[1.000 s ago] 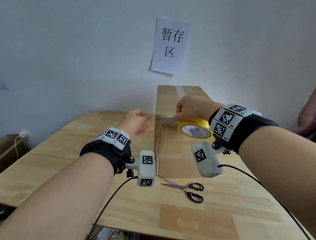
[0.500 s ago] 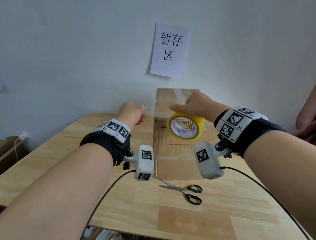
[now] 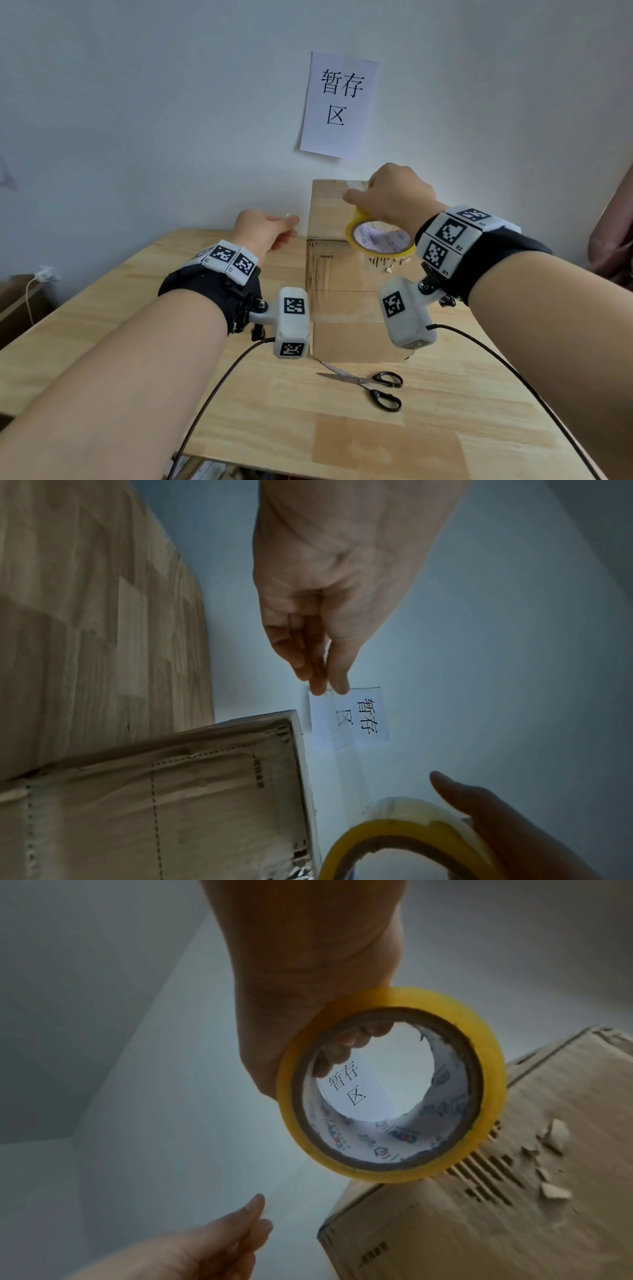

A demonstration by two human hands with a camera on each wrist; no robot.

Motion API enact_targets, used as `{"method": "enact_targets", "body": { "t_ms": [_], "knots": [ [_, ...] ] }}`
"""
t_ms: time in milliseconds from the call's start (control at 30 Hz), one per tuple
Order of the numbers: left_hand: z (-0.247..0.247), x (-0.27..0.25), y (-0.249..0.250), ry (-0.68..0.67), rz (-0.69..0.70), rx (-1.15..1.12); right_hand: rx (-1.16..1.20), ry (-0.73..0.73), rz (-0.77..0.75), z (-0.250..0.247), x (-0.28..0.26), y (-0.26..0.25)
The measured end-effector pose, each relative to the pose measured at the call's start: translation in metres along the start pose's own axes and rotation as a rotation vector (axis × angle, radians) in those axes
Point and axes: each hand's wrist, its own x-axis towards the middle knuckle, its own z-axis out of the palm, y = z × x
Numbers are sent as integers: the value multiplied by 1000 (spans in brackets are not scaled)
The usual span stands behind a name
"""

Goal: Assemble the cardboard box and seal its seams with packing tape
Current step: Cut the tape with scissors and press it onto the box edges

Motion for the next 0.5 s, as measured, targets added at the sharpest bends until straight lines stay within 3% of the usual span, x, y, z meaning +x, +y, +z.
{"method": "enact_targets", "body": {
  "t_ms": [500],
  "knots": [
    [-14,14,-5,154,77,177,-401,-20,-169,6,15,-13]
  ]
}}
